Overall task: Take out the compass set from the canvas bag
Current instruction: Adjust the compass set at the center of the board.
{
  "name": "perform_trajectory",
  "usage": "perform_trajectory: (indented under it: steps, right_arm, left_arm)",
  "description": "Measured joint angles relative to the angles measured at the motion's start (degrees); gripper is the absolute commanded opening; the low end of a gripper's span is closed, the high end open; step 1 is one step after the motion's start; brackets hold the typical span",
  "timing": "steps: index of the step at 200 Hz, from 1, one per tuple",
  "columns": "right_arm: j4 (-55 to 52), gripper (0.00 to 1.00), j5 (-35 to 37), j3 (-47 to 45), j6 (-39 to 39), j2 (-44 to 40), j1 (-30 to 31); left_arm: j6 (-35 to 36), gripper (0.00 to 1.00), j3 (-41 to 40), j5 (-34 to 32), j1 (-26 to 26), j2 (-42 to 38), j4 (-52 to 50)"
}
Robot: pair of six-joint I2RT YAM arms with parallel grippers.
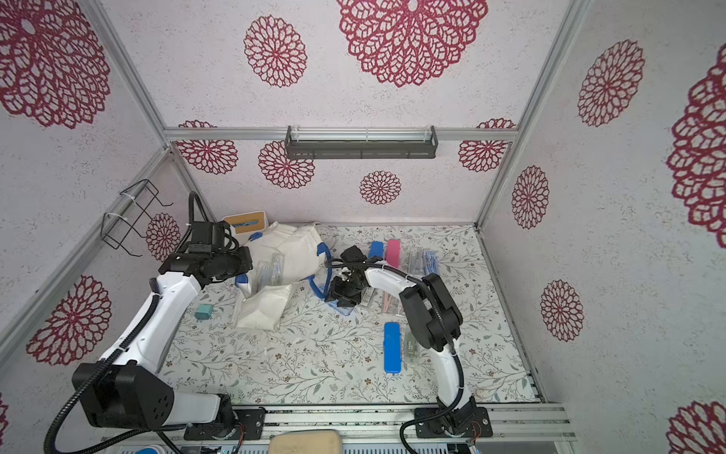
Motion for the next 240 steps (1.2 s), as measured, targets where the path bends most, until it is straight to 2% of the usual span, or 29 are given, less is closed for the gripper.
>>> perform_trajectory:
  steps: [29,65,110,128,165,196,240]
  right_arm:
    - [3.34,0.42,-2.16,2.8,2.6,4.11,2.73]
    - [7.37,0.41,-2.4,3.74,6.56,7.89,2.56]
    - [9.64,0.41,2.54,5.42,8.52,8.72,1.77]
    - [12.04,0.45,3.82,4.17,9.84,8.24,0.83]
    - [15.08,0.51,6.47,-0.17,12.22,5.27,-2.45]
    - [15.96,0.52,7.52,-3.37,13.64,2.12,-4.0]
    - [14.27,0.43,10.8,-8.98,17.29,-13.44,-4.63]
  left_arm:
    - [0.0,0.0,0.0,-0.39,0.0,-0.04,-0.35]
    - [-0.24,0.0,-0.02,-1.2,0.0,-1.51,-1.4]
    - [-0.26,0.0,-0.35,-1.68,0.0,-4.63,-2.47]
    - [-0.26,0.0,-0.94,-1.66,0.0,-5.25,-2.58]
    - [-0.24,0.0,-1.86,-0.2,0.0,-5.33,-2.47]
    - [-0.24,0.0,-1.86,1.07,-0.24,-5.33,-2.01]
    - [-0.17,0.0,-1.81,2.27,-3.34,-4.98,-0.85]
